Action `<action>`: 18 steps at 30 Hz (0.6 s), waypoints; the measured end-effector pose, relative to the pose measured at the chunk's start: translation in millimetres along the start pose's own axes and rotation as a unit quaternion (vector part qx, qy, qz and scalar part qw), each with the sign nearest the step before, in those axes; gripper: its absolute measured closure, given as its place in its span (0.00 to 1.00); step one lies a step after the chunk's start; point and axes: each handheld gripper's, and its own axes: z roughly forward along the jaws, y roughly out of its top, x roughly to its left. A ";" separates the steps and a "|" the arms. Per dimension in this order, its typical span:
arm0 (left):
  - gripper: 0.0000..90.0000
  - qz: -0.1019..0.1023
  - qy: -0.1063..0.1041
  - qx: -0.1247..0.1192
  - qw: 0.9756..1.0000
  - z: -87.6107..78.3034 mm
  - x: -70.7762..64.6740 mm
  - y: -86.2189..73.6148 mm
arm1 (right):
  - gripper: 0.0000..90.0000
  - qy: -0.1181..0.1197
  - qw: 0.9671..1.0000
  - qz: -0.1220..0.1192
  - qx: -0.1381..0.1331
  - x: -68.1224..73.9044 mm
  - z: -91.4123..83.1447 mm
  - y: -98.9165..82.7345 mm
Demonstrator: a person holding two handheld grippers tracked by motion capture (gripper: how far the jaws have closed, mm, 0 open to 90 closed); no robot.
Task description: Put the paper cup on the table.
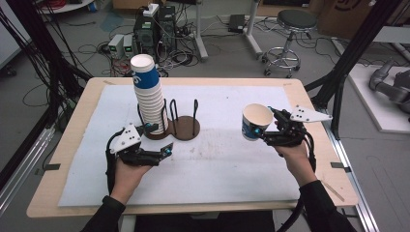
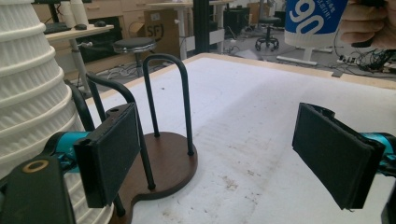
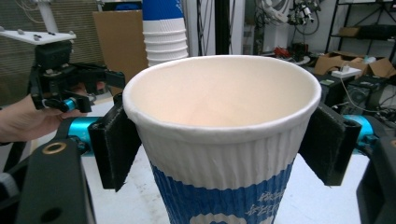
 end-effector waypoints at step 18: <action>0.17 -0.002 -0.002 0.002 1.000 0.0 0.4 -1.1 | 0.25 -0.039 0.999 -0.005 0.001 -22.4 -3.3 -1.1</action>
